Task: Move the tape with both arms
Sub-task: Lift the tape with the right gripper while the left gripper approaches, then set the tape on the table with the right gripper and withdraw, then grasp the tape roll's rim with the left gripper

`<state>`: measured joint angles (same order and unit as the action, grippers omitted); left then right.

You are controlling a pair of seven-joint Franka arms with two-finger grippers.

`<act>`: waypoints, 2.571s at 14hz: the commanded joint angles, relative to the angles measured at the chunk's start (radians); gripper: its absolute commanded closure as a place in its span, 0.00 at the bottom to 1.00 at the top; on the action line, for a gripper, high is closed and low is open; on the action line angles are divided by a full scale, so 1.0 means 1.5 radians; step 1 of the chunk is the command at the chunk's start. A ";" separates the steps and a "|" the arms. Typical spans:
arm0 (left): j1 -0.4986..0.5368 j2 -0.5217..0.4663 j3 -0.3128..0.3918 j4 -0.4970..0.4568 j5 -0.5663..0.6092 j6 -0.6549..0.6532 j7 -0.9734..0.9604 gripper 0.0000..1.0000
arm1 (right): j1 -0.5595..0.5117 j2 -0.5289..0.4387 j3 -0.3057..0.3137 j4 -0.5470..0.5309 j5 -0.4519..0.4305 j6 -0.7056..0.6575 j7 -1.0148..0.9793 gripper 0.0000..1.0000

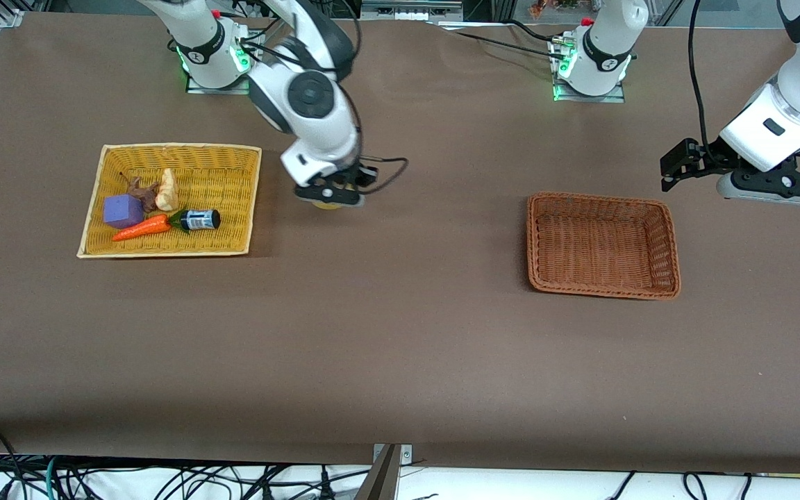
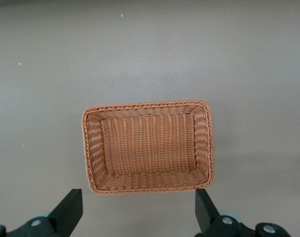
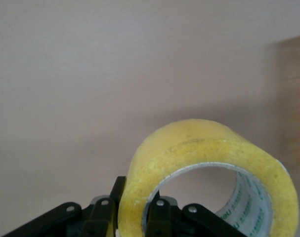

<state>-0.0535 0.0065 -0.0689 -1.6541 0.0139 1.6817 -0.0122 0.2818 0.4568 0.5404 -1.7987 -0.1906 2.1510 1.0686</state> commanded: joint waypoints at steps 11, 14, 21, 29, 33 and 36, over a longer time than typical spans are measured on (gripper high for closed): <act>-0.001 0.013 0.001 0.021 -0.012 -0.014 0.013 0.00 | 0.134 0.267 -0.036 0.211 -0.129 0.041 0.153 0.39; -0.001 0.014 0.001 0.019 -0.014 -0.014 0.008 0.00 | 0.135 0.258 -0.035 0.212 -0.133 0.033 0.147 0.00; -0.001 0.057 -0.027 0.018 -0.018 -0.039 0.014 0.00 | 0.100 0.131 -0.036 0.282 -0.171 -0.228 -0.047 0.00; -0.036 0.178 -0.107 0.015 -0.155 0.037 -0.052 0.00 | -0.175 -0.020 -0.069 0.270 -0.051 -0.316 -0.498 0.00; -0.170 0.275 -0.109 0.011 -0.153 0.173 -0.230 0.00 | -0.199 -0.146 -0.227 0.176 0.060 -0.300 -0.697 0.00; -0.289 0.344 -0.107 0.016 -0.118 0.294 -0.434 0.00 | -0.217 -0.211 -0.264 0.155 0.061 -0.275 -0.702 0.00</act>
<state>-0.4022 0.4683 -0.2405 -1.6583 -0.1968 2.0605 -0.5163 -0.0348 0.2454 0.1618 -1.4840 -0.1185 1.6929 0.0256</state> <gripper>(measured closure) 0.000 0.000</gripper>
